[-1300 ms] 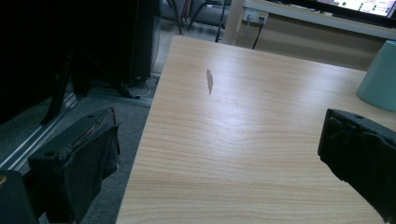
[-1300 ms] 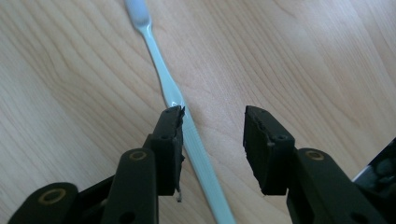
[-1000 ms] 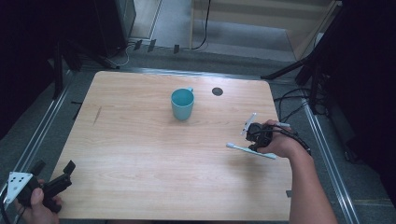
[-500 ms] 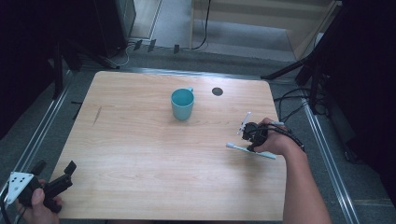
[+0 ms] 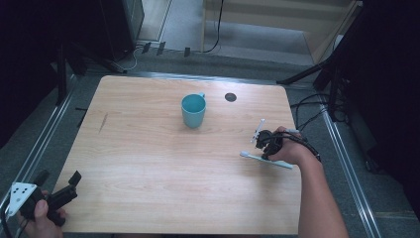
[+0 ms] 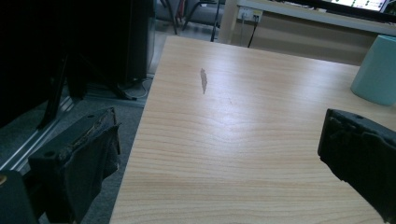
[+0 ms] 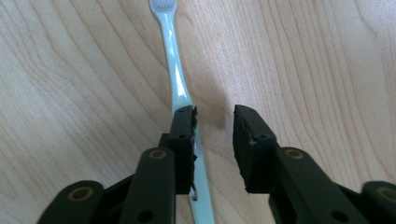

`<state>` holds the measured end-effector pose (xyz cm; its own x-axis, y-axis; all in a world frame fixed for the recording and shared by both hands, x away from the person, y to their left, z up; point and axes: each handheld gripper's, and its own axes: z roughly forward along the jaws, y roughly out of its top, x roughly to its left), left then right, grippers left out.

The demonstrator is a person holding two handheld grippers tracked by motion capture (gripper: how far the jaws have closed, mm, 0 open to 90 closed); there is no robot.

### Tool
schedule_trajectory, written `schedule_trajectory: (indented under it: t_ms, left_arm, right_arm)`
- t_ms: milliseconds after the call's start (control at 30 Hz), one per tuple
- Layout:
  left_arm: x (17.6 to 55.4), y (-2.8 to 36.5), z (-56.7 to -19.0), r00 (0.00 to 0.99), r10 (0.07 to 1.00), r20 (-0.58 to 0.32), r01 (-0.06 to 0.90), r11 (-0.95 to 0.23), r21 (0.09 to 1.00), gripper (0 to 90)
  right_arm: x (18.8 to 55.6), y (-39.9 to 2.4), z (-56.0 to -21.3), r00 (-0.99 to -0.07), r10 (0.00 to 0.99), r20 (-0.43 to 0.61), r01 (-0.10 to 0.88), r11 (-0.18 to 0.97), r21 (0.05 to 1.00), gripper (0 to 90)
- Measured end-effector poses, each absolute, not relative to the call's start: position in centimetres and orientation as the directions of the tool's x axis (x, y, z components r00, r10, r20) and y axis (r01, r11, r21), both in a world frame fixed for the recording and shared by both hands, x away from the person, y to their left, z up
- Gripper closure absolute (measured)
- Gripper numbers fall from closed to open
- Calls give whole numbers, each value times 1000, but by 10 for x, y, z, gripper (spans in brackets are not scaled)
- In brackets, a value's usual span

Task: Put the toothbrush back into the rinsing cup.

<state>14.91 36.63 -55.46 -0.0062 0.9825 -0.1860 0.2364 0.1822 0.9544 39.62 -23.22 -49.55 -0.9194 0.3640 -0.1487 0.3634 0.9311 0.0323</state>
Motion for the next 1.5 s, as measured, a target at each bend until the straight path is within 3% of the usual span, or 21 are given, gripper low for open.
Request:
schedule_trajectory:
  t_ms: [167,333,433,567,733,867,1133,1500]
  left_arm:
    - [149,367,-555,-10,982,-188,239,185,953,25]
    - [149,366,-554,-16,983,-181,239,180,954,47]
    - [149,366,-555,-16,982,-186,236,184,954,47]
    - [149,366,-554,-15,983,-184,237,183,954,47]
    - [149,366,-555,-16,982,-186,236,185,954,47]
    - [149,366,-555,-14,982,-187,236,185,954,47]
    - [149,366,-555,-13,982,-188,237,185,954,48]
    - [149,367,-555,-13,982,-189,238,187,953,49]
  right_arm:
    - [396,-234,-496,-907,407,-111,404,913,49,852]
    - [395,-235,-495,-906,411,-105,408,912,47,862]
    - [394,-236,-493,-908,408,-95,404,913,65,783]
    - [392,-237,-489,-892,439,-104,429,897,103,568]
    - [391,-235,-492,-895,434,-105,426,900,89,530]
    - [391,-232,-496,-898,425,-113,420,905,64,563]
    - [395,-229,-503,-895,437,-87,437,899,28,782]
    - [392,-233,-503,-859,509,-55,506,861,60,800]
